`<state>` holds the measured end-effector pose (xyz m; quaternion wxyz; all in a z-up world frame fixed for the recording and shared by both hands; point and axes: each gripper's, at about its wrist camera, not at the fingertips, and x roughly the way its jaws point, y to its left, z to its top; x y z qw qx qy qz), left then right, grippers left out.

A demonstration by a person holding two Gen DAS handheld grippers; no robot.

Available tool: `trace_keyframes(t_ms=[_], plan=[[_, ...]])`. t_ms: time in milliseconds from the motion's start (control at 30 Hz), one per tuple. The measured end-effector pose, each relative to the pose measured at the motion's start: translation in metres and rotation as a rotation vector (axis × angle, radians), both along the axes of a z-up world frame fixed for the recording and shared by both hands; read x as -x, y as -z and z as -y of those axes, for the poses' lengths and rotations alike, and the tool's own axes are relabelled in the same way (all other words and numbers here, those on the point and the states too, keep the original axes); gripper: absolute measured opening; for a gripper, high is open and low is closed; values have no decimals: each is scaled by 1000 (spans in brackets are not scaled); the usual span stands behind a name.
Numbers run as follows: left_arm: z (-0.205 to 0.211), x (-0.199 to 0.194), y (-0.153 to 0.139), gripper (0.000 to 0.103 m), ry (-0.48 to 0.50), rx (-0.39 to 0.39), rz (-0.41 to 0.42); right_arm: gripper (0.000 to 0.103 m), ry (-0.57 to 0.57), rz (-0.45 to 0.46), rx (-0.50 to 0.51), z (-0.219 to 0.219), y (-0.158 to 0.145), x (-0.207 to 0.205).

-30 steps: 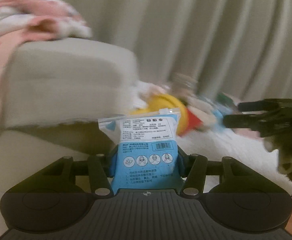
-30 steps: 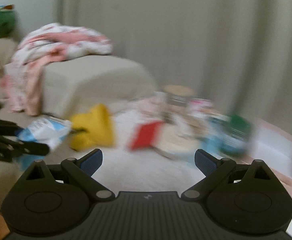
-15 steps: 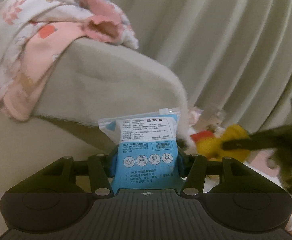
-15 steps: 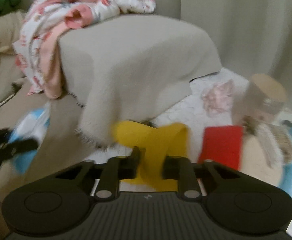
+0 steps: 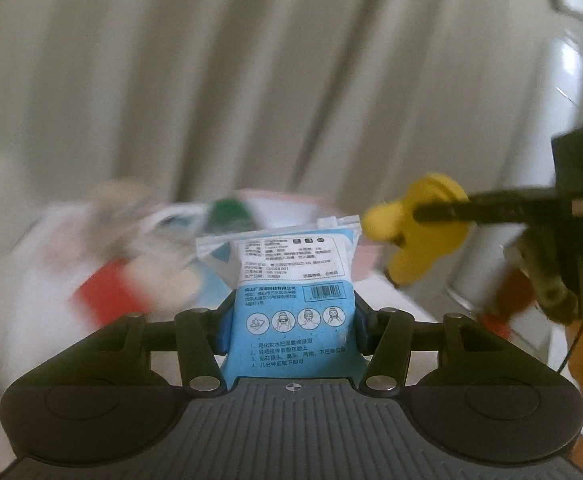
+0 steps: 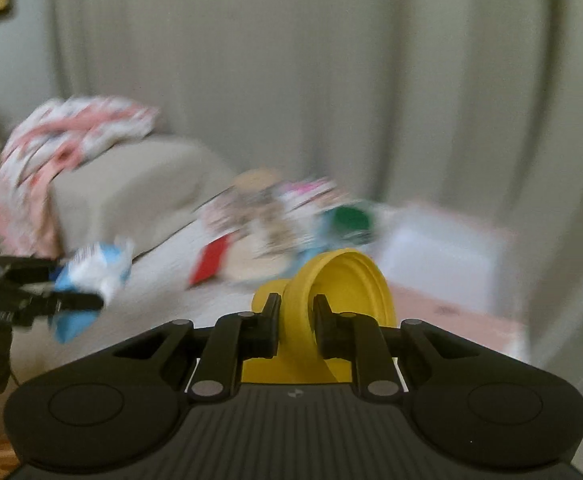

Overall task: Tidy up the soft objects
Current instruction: 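Grasp the yellow funnel with the right tool, then release blue packet into pink box with left tool while right tool releases funnel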

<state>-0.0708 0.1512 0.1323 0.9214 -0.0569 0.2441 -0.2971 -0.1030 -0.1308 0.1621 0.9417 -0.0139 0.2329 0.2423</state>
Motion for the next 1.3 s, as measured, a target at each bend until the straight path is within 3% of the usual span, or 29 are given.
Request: trace_keyframes(t_ms=[100, 233, 300, 400, 433, 500, 633, 833, 1000, 1167, 1233, 1300], plan=[[48, -47, -25, 59, 67, -26, 43, 16, 91, 52, -70, 45, -22, -18], [99, -130, -34, 60, 115, 48, 10, 16, 171, 65, -183, 87, -47, -75], [127, -179, -14, 62, 118, 41, -74, 17, 197, 33, -237, 97, -50, -114], [165, -235, 31, 59, 50, -73, -208, 25, 185, -49, -311, 101, -38, -178], [170, -242, 40, 59, 33, -89, -208, 38, 188, -95, -316, 100, -29, -199], [172, -247, 48, 58, 4, -100, -183, 45, 224, -173, -313, 98, -9, -226], [144, -244, 37, 58, -14, -28, -146, 46, 252, -235, -255, 101, 23, -246], [74, -251, -6, 58, -111, -51, -63, 49, 283, -272, -235, 102, 23, -249], [-5, -239, -57, 58, -217, -113, -32, 54, 261, -247, -266, 62, -31, -248], [-74, -224, -97, 58, -326, -214, 15, 60, 194, -131, -335, 1, -107, -239], [-93, -220, -105, 58, -343, -220, 9, 64, 172, -82, -358, -20, -131, -235], [-113, -226, -101, 58, -334, -171, -53, 71, 143, -52, -375, -39, -149, -235]])
